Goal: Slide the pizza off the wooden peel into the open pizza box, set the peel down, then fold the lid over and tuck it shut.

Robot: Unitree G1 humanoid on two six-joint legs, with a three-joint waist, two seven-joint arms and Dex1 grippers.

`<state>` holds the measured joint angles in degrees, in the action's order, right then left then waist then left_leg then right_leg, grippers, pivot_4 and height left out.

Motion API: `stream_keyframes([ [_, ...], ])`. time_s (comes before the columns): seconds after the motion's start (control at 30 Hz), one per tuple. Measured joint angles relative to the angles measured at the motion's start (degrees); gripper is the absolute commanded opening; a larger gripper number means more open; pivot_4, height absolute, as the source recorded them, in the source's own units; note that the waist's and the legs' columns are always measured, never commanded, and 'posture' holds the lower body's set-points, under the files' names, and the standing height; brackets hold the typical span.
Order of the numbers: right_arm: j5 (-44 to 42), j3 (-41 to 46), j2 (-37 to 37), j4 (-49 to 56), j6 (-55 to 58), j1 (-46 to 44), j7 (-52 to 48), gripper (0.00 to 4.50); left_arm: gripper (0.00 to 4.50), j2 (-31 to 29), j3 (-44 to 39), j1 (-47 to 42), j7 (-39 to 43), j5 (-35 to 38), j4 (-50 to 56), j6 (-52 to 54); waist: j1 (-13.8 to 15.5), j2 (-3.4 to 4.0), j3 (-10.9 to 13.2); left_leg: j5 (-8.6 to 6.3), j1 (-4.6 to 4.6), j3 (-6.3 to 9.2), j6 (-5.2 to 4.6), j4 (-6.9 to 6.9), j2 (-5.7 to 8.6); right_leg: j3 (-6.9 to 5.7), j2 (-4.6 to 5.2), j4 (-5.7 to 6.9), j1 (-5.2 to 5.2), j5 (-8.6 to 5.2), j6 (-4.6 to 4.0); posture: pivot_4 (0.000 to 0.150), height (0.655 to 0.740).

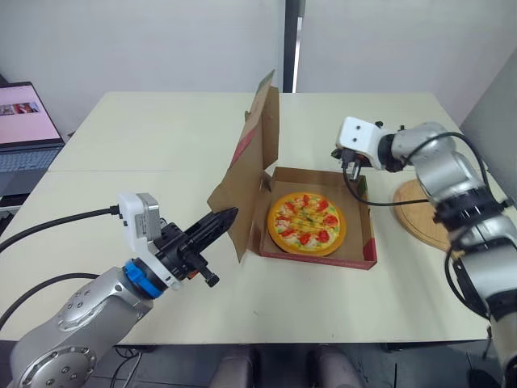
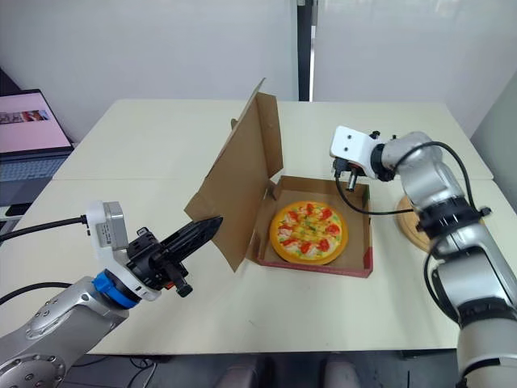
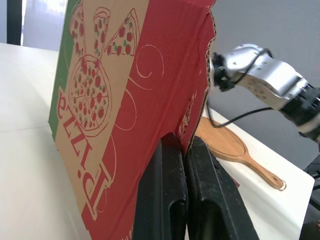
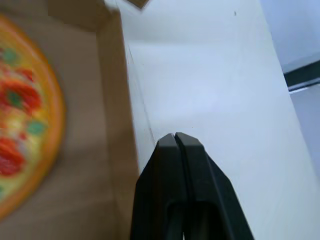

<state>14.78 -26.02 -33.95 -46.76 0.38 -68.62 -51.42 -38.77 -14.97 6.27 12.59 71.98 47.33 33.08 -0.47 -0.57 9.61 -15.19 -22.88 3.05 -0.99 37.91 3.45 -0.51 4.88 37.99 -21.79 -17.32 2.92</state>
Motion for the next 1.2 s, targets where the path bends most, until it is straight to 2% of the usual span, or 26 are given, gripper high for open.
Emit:
stream_keyframes([
  [0.17,6.9,-2.9,4.0,-16.5,-7.6,-5.8,4.2,0.02,0.0,0.1,0.2,-0.5,0.5,-0.3,-0.2,0.0,0.1,0.0,0.0,0.01,-0.01,0.02,0.02,0.0,0.0,-0.01,0.0,0.01,-0.03,0.0,0.0,0.15,0.7281],
  [0.4,13.3,-4.7,6.0,-27.7,-10.7,-7.1,7.0,0.02,0.0,0.2,0.3,-1.0,0.4,-0.3,-0.4,0.2,0.0,0.03,0.0,0.03,-0.02,0.0,0.05,0.0,0.0,0.02,-0.02,0.06,-0.07,0.0,0.0,0.15,0.7281],
  [0.9,15.1,-3.4,4.6,-28.9,-14.5,-8.6,-4.0,0.02,0.0,-2.3,-1.2,-2.5,2.0,-0.5,-3.5,0.3,-0.1,0.04,0.0,0.05,-0.01,0.03,0.09,-0.01,0.0,0.01,-0.04,0.1,-0.08,0.0,0.0,0.15,0.7281],
  [1.2,15.1,-2.8,2.0,-28.2,-16.3,-8.2,-10.7,0.02,0.0,-3.8,-1.7,-8.6,6.4,-4.6,-10.3,0.4,0.2,0.04,0.0,0.05,-0.01,0.04,0.09,0.0,0.0,-0.01,-0.04,0.1,-0.08,0.0,0.0,0.15,0.7281],
])
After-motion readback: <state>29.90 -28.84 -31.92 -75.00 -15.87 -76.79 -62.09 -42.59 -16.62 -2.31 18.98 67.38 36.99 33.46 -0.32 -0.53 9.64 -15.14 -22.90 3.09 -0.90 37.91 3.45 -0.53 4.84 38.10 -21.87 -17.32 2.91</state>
